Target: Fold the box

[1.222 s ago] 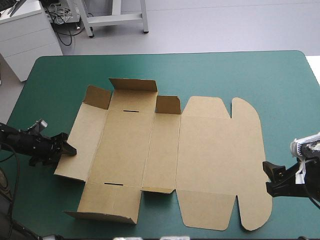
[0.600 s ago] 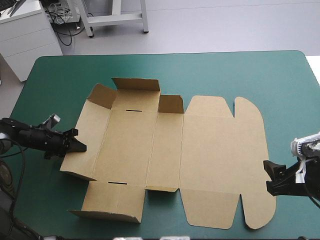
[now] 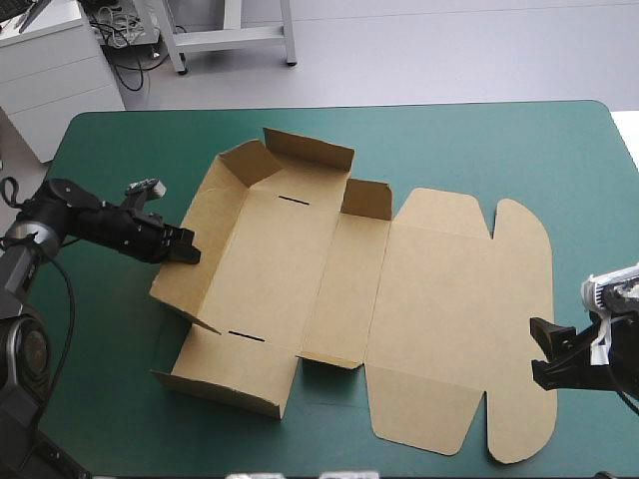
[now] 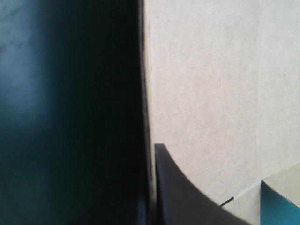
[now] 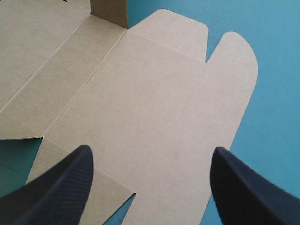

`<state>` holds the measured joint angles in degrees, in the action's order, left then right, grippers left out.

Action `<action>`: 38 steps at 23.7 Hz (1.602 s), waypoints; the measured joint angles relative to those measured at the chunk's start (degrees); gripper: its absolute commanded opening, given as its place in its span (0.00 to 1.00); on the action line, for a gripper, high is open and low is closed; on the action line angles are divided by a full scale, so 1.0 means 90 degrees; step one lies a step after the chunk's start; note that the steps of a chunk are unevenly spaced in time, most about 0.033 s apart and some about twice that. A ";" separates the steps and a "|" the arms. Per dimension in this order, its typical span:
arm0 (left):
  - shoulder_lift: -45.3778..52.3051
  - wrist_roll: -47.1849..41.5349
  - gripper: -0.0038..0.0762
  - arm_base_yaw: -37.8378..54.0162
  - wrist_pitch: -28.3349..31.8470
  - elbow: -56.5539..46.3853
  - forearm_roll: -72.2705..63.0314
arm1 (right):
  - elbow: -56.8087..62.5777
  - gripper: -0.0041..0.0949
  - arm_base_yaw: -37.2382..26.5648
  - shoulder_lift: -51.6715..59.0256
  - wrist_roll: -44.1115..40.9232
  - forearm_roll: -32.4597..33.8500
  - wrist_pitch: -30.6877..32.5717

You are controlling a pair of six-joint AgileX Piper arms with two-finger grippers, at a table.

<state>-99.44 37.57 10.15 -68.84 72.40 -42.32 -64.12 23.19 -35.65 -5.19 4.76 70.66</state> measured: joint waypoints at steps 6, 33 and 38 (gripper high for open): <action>-0.0037 0.0007 0.01 -0.0962 -0.0078 0.1321 0.1127 | 0.0000 0.69 0.0000 0.0000 -0.0051 0.0000 -0.0007; -0.1104 0.1852 0.01 -0.5009 0.1235 0.4973 0.5809 | -0.0232 0.59 0.0000 -0.0088 -0.1061 0.1434 -0.0112; -0.0594 0.1082 0.01 -0.5648 0.1249 0.4689 0.6610 | -0.0659 0.58 0.0000 -0.0271 -0.1104 0.2331 -0.0100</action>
<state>-104.79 47.30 -40.69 -57.59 114.59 17.17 -70.05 23.19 -38.08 -15.12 25.74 69.76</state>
